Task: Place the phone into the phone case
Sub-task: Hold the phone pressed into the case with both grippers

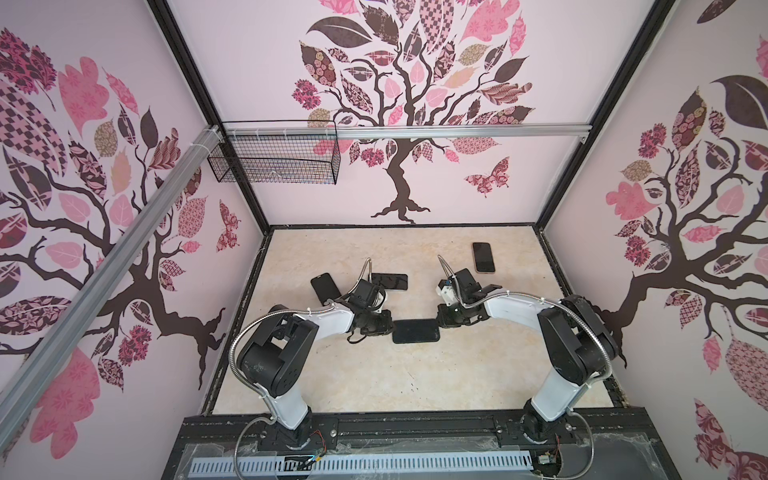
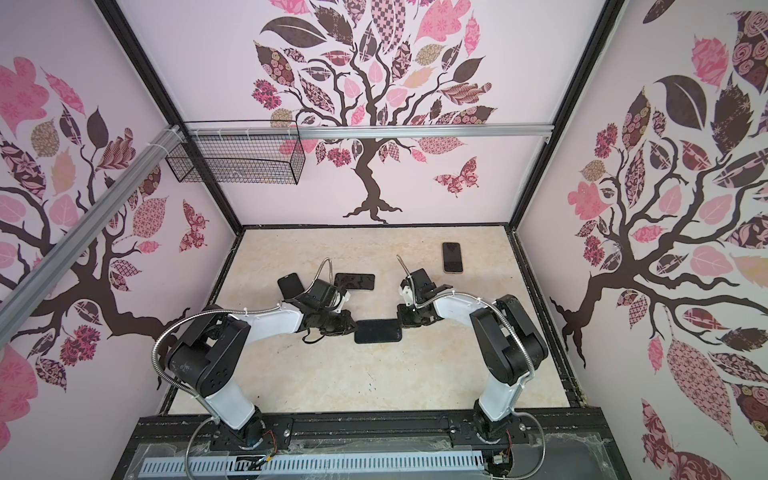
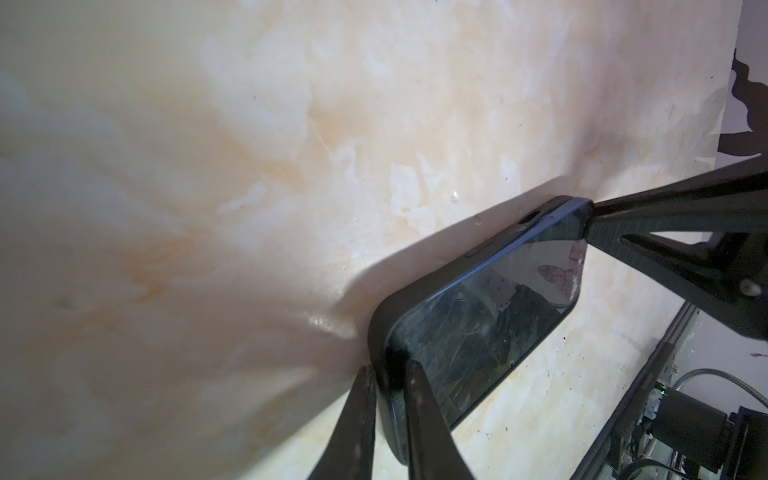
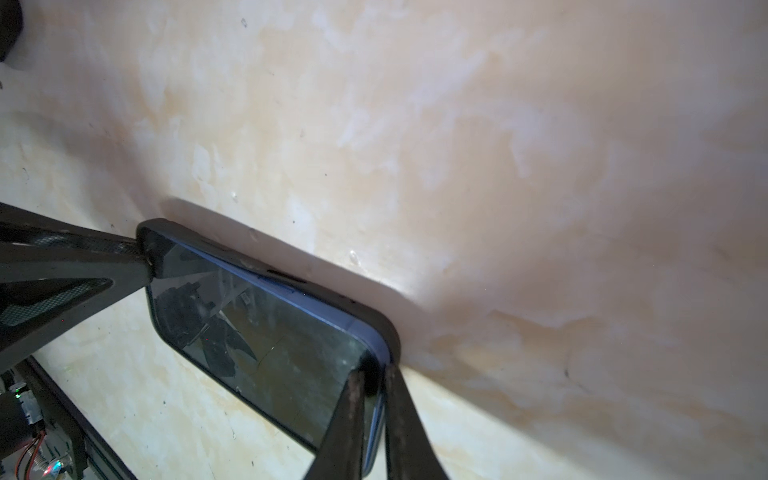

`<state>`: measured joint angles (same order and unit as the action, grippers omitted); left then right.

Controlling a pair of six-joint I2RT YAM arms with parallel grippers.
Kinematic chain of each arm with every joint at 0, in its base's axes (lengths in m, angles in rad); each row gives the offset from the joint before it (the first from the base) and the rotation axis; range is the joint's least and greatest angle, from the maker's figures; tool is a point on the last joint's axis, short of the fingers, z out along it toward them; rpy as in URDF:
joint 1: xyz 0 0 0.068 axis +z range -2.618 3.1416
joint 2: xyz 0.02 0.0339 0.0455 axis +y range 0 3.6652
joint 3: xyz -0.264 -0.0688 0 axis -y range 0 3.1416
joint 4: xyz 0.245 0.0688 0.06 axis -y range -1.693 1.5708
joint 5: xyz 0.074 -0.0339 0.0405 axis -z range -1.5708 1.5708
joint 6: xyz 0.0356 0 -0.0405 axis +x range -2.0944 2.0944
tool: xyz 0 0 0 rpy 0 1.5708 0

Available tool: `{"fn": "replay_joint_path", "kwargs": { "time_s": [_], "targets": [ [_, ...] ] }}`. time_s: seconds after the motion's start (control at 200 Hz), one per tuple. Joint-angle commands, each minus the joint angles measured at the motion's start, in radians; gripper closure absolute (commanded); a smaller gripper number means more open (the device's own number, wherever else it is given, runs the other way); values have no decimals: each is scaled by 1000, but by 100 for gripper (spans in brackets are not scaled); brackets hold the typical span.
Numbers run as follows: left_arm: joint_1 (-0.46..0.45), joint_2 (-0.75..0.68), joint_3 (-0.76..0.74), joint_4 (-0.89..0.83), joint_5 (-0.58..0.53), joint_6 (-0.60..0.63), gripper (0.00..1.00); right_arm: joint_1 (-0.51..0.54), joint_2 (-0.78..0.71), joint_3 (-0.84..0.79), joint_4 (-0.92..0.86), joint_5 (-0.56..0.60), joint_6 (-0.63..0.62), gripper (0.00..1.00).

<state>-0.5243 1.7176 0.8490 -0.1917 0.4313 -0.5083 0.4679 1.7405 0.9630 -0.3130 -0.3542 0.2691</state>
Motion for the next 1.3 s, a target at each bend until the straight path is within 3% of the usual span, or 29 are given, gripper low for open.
{"fn": "replay_joint_path", "kwargs": {
  "time_s": [0.0,1.295],
  "targets": [
    [-13,32,-13,33,4,-2,85,9,69,11,-61,12,-37,87],
    [-32,51,-7,45,7,-10,86,118,350,75,-110,123,-30,87]
  ]
}}
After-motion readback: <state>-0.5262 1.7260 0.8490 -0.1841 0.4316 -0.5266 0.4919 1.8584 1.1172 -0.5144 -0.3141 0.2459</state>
